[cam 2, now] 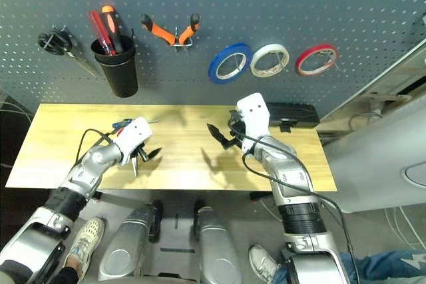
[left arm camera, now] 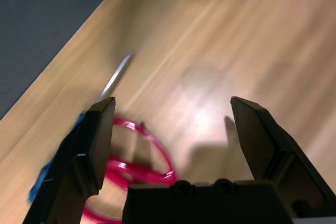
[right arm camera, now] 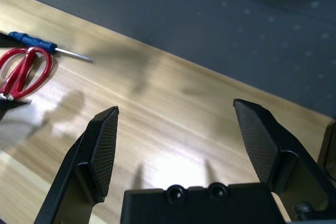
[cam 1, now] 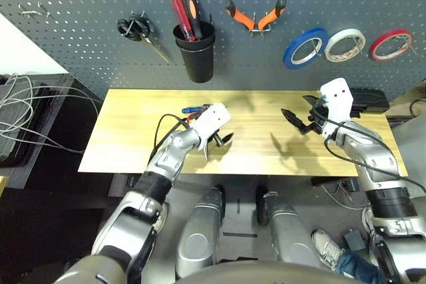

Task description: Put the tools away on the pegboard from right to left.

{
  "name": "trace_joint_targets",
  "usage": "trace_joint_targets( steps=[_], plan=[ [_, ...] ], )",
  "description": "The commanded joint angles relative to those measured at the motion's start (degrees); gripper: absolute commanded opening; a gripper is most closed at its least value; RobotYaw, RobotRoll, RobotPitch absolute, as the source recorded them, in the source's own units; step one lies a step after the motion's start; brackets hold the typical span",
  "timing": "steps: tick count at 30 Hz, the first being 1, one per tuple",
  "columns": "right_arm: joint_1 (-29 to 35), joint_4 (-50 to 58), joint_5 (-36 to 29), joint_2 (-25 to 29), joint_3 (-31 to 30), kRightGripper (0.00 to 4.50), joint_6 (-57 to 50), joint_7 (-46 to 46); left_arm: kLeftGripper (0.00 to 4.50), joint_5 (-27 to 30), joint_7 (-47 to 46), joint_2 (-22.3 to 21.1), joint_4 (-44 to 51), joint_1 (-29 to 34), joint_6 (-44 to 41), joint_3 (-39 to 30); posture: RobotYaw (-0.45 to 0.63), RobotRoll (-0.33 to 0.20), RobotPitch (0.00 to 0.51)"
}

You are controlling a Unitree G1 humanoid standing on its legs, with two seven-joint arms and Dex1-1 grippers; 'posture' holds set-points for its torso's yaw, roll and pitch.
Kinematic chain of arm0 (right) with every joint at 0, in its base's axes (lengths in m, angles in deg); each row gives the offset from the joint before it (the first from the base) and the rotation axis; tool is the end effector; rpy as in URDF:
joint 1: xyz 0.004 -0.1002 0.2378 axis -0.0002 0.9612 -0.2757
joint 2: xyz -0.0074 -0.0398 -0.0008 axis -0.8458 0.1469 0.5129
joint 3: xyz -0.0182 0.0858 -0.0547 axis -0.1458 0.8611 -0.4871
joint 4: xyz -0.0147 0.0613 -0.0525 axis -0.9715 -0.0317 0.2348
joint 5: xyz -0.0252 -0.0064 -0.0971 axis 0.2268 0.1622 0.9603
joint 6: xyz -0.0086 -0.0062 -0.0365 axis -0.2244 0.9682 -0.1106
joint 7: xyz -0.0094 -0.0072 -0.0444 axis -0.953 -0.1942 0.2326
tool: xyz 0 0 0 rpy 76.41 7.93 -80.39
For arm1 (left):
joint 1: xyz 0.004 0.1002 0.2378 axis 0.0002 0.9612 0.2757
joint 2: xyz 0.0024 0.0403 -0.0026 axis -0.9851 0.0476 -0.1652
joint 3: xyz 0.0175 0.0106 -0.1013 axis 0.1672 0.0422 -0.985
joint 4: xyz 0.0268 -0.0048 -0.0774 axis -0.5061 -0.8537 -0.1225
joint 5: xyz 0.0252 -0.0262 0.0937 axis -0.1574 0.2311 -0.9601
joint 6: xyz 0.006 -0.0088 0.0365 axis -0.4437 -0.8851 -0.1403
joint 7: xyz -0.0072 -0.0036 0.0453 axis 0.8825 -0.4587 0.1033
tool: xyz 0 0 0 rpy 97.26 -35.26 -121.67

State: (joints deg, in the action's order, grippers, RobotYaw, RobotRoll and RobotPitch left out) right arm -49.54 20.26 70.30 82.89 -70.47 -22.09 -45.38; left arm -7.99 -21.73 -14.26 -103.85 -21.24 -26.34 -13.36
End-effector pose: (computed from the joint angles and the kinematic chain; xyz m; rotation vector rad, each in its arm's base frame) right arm 0.2578 -0.2133 0.1066 -0.2163 0.1920 0.5227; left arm 0.2979 0.1636 0.0555 0.6116 0.3326 -0.5924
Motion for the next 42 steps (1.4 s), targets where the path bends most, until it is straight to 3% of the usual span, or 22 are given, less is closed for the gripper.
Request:
trace_joint_targets(
  steps=[1, 24, 42],
  plan=[
    [1.2, 1.4, 0.2, -0.3, -0.4, 4.50, -1.3, -0.2, 4.48, -0.3, -3.0, 0.3, -5.1, -1.5, -1.1, -1.8, 0.10, 0.000, 0.273],
    [1.6, 5.0, -0.1, -1.7, -0.9, 4.50, -4.4, -0.4, 4.48, 2.4, -10.9, -4.6, -25.6, -10.3, 4.1, -11.7, 0.07, 0.000, 0.314],
    [-4.2, 7.0, 0.6, -4.1, -5.4, 4.50, -4.7, 0.9, 4.48, 1.6, -5.1, -7.3, -23.8, -10.6, 5.7, -9.7, 0.08, 0.000, 0.411]
  ],
)
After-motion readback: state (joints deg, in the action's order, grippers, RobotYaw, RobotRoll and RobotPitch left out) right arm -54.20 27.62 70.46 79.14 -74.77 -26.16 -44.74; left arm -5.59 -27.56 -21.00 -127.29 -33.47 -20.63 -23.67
